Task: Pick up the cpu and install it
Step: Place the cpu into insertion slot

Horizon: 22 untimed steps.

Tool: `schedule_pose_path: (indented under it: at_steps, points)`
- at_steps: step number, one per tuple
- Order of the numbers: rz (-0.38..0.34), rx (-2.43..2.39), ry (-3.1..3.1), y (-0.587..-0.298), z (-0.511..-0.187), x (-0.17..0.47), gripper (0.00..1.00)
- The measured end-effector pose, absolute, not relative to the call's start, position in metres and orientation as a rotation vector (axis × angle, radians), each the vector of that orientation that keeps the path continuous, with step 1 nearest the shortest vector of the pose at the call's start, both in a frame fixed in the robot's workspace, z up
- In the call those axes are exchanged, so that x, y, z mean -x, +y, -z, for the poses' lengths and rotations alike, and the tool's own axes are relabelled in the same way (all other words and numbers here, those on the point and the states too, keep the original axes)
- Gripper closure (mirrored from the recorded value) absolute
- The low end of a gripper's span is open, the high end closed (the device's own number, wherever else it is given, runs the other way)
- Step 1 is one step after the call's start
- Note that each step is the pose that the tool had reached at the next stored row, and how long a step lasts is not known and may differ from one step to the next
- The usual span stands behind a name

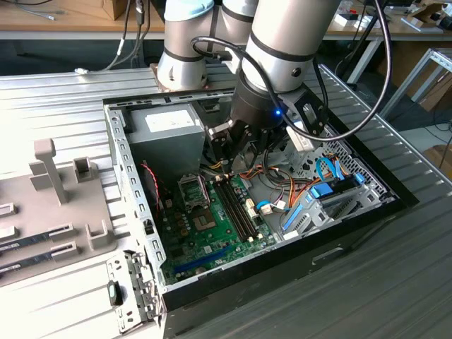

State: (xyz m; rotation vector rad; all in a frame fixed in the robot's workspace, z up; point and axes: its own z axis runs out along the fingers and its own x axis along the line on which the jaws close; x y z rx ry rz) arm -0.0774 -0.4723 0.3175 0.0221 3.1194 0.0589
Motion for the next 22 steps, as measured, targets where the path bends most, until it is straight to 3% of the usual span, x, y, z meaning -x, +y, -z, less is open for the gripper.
schedule_pose_path:
  at_steps: [22]
  points:
    - [-0.059,-0.022,3.119,-0.4724,-0.3125,0.0774,0.53]
